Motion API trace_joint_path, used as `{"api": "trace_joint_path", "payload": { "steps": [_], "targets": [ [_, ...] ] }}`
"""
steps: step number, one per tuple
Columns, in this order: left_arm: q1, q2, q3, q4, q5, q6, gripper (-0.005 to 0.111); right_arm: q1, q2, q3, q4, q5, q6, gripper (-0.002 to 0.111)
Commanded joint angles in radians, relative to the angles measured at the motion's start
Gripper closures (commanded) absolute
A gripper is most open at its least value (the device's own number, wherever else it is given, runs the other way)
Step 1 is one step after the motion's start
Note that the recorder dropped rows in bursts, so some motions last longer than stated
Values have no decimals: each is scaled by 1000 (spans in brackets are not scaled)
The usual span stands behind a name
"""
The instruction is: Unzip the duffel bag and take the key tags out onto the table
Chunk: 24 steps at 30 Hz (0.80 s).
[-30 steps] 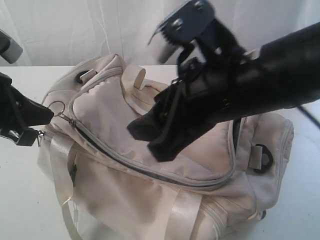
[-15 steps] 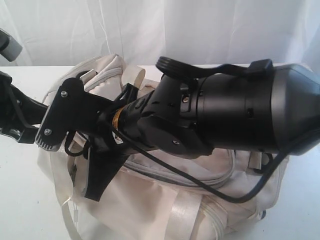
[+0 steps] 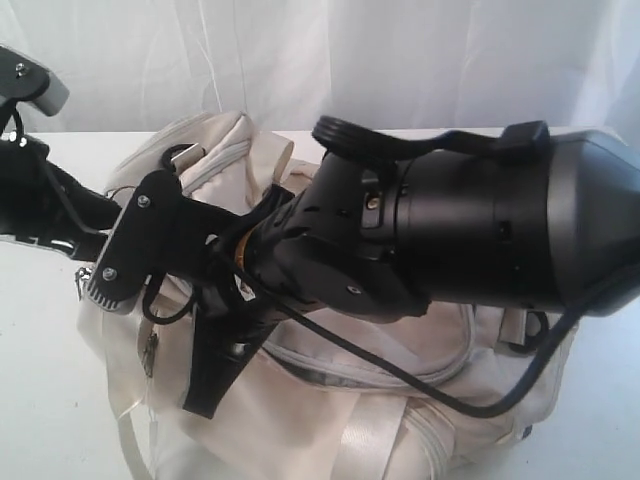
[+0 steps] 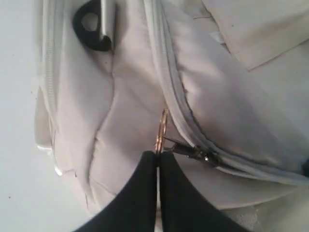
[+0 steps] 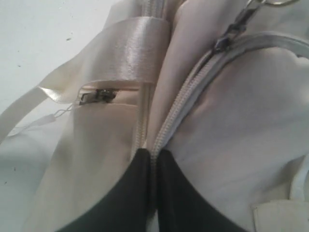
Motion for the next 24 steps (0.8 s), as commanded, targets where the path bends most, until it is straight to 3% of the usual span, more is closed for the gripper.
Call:
{"api": "trace_joint_path", "payload": {
  "steps": [1,24],
  "targets": [
    [2,17,-68,-19,2,-1,107,5,-47,62,24,85,10,108],
    [2,315,-401,-34,94,40,107,5,-156,237,113,38,12,108]
  ]
}}
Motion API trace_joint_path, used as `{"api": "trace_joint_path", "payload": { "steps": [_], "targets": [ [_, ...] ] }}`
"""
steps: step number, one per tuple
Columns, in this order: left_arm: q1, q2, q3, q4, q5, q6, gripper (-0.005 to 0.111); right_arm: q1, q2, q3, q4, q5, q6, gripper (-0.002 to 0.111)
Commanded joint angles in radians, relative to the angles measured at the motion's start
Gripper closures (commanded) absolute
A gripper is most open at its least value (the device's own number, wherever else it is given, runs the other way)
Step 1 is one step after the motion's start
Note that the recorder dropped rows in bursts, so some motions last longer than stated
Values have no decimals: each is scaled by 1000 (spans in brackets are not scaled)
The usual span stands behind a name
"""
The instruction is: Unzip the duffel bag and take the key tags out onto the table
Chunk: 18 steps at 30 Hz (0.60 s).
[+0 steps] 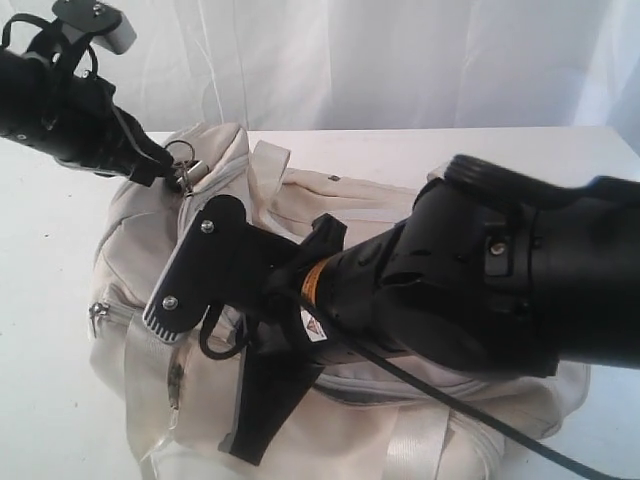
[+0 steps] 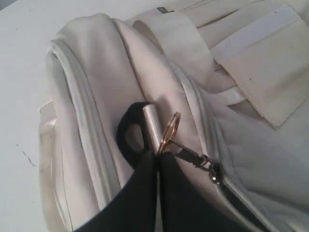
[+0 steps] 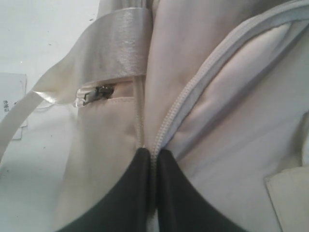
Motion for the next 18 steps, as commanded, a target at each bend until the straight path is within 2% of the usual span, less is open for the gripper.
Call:
{"api": "trace_joint_path", "payload": {
  "steps": [1,18],
  "targets": [
    [2,47,-86,-15,-50,2,107,4,-11,47,38,101,6,108],
    [2,275,-323,-28,-26,1,107,4,-131,96,63,103,6,108]
  ]
}}
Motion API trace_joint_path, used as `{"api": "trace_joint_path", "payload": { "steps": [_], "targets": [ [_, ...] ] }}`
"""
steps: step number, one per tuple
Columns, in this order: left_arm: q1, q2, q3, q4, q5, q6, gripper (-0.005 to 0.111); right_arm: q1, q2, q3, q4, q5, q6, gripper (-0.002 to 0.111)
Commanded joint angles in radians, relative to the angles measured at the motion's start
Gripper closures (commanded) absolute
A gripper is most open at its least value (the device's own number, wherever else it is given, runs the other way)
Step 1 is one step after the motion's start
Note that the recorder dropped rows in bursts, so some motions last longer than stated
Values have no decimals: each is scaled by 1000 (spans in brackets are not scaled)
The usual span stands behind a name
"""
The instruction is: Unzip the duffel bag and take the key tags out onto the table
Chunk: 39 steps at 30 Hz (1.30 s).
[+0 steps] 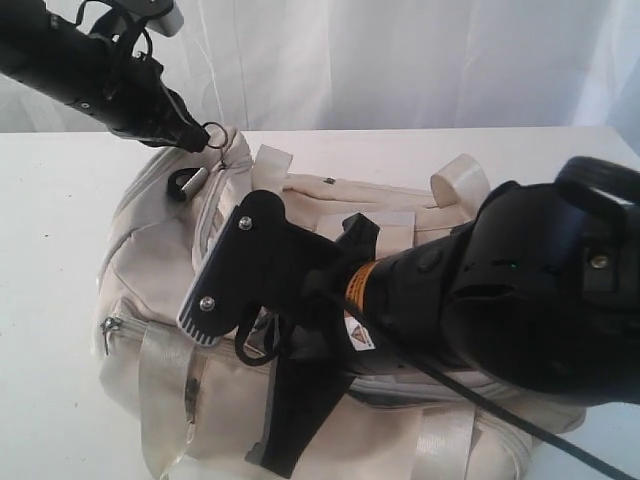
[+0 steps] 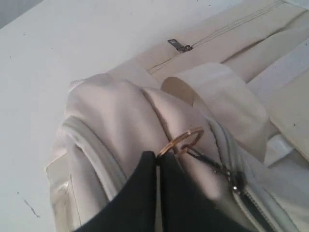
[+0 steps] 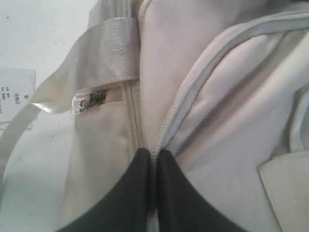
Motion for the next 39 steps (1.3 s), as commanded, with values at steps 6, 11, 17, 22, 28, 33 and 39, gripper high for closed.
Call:
{"api": "trace_joint_path", "payload": {
  "steps": [6,11,17,22,28,33,39],
  "targets": [
    [8,78,-114,-46,-117,-1,107,6,-32,22,65,118,6,108],
    [8,79,-130,-50,-119,-3,107,6,-32,22,65,129,6,108],
    [8,54,-130,-16,166,1,107,6,-32,22,65,129,6,108],
    [8,40,-130,-1,393,1,107,6,-32,22,65,127,6,108],
    [8,-5,-130,3,505,1,107,6,-32,22,65,122,24,108],
    [8,-89,-130,14,476,1,107,6,-32,12,65,122,84,84],
    [8,-158,-130,16,443,1,107,6,-41,-68,65,-124,141,47]
  ]
}}
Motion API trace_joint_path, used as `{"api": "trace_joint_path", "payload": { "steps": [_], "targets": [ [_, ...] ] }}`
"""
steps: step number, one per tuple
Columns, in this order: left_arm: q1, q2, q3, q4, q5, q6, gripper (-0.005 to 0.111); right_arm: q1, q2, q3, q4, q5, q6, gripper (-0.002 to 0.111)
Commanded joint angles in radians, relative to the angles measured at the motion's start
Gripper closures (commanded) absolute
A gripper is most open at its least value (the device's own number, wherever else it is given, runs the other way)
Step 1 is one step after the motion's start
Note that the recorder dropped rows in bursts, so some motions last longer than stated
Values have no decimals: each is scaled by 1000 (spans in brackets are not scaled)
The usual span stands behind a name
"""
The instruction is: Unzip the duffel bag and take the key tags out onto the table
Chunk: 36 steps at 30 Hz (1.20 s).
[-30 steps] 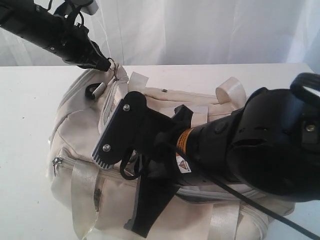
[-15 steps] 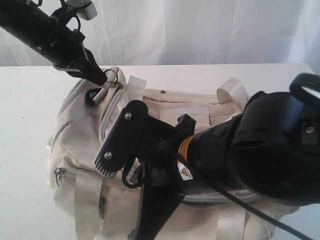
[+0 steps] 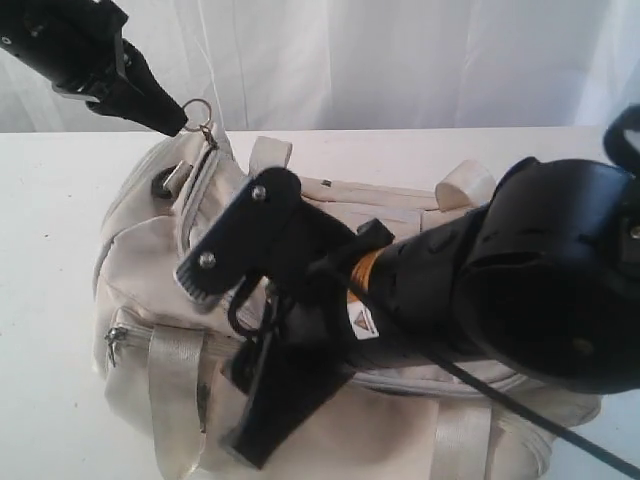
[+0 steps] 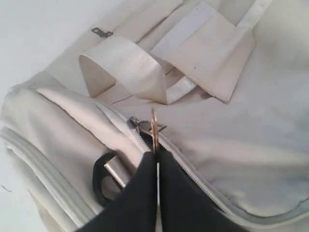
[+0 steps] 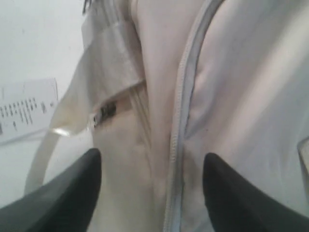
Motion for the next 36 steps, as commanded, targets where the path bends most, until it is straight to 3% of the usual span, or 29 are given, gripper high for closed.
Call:
{"api": "trace_joint_path", "payload": {
  "steps": [1,7,16,24,27,29,34,36],
  "targets": [
    [2,-32,-5,-22,21,-5,107,2,1,-39,6,-227,25,49],
    [2,-32,-5,-28,72,7,107,2,167,-117,-6,-307,33,50],
    [2,-32,-5,-43,96,36,107,2,221,-227,-146,-135,52,62],
    [2,-32,-5,-43,99,40,107,2,255,-236,-365,-40,204,62],
    [2,-32,-5,-43,99,40,107,2,279,-236,-358,-37,209,63],
    [2,-32,-5,-43,97,40,107,2,281,-236,-357,-37,242,70],
    [2,-21,-5,-43,24,46,107,2,274,-236,-355,-8,287,109],
    [2,-1,-5,-43,-25,46,107,2,270,-236,-340,2,287,108]
  ]
}}
